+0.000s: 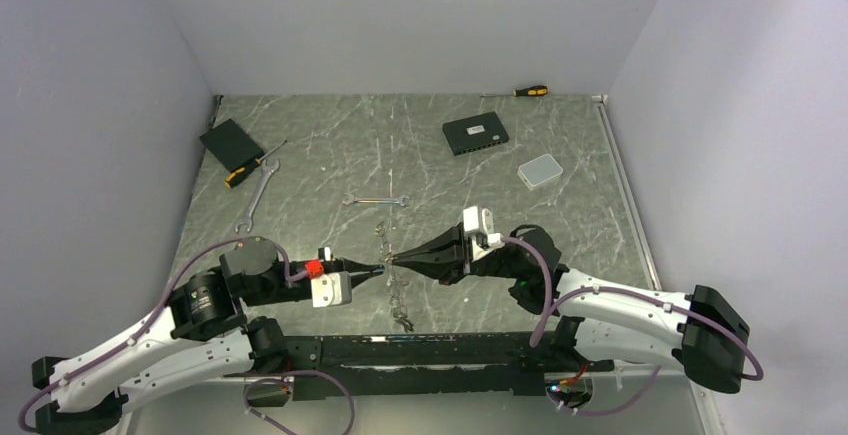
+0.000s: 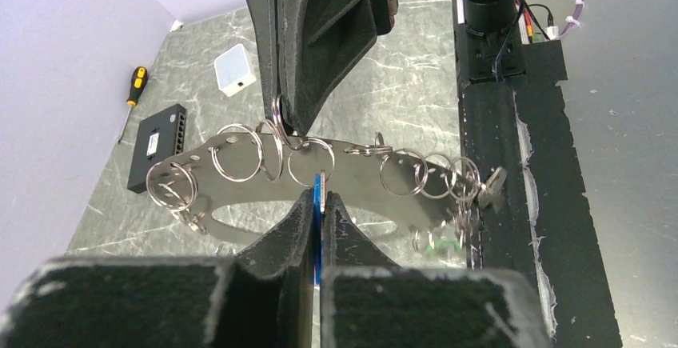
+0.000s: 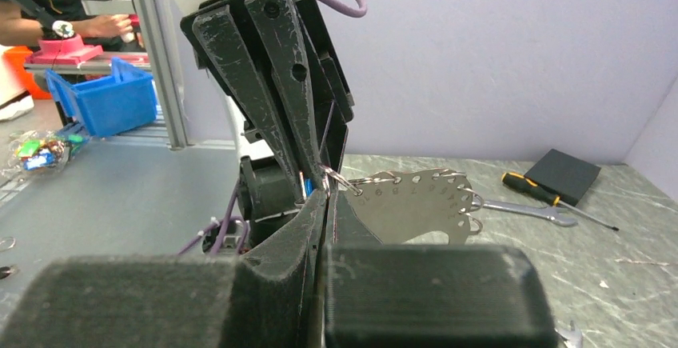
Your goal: Put the keys on the keyring
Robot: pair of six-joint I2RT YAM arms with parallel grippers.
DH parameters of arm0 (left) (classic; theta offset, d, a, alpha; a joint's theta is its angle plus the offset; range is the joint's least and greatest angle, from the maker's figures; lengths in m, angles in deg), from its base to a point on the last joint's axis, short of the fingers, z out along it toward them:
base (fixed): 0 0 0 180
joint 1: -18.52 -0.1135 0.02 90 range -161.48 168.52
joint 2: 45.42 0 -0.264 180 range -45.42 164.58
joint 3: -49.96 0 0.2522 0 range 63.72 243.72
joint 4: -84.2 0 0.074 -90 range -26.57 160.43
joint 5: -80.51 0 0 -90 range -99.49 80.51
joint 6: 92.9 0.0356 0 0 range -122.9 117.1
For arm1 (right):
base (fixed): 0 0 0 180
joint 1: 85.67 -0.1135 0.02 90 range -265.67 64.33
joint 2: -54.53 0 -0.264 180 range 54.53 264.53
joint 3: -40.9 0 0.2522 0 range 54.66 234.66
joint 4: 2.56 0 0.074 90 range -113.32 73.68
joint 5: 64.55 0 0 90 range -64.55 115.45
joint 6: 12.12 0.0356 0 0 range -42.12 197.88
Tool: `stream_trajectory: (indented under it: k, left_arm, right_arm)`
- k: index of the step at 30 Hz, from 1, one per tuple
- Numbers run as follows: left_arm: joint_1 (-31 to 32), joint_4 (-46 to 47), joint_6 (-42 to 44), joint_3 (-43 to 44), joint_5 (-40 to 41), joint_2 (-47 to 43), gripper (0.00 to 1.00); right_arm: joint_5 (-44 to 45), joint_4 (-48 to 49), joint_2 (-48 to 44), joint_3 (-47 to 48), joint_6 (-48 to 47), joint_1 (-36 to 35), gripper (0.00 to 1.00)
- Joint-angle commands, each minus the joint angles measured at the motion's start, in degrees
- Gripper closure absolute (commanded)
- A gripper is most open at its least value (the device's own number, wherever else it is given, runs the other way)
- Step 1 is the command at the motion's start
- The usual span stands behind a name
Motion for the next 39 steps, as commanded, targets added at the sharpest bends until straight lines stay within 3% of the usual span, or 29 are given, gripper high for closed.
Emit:
stream_trajectory:
  k: [1, 10, 15, 21, 33, 39]
  left_arm:
    - [0.3, -2.27, -0.59, 0.29, -1.55, -0.39, 0.93]
    - [0.3, 1.59, -0.44, -1.06, -3.82, -1.68, 0.87]
    - [0.3, 1.6, -0.09, -1.33, -5.34, -1.49, 0.71]
    - [0.32, 0.95, -0.12, -1.1, -6.33, -1.87, 0.67]
    - [0.3, 1.57, -2.01, -1.19, -4.1, -5.73, 0.65]
    - [0.34, 6.03, -5.03, -2.83, -5.93, -5.82, 0.7]
  right_arm:
    - [3.24, 8.14, -1.97, 0.47, 0.24, 0.38, 1.0]
    - [3.63, 8.56, -2.08, 0.12, 0.23, 0.4, 1.0]
    - [3.77, 8.89, -1.72, 0.42, 0.06, 0.38, 1.0]
    - [3.52, 9.12, -0.51, 1.16, -0.13, 0.38, 1.0]
    - [2.98, 7.97, 0.48, 2.05, -0.06, 0.38, 1.0]
    - [2.38, 9.19, 1.23, 2.31, 0.56, 0.38, 1.0]
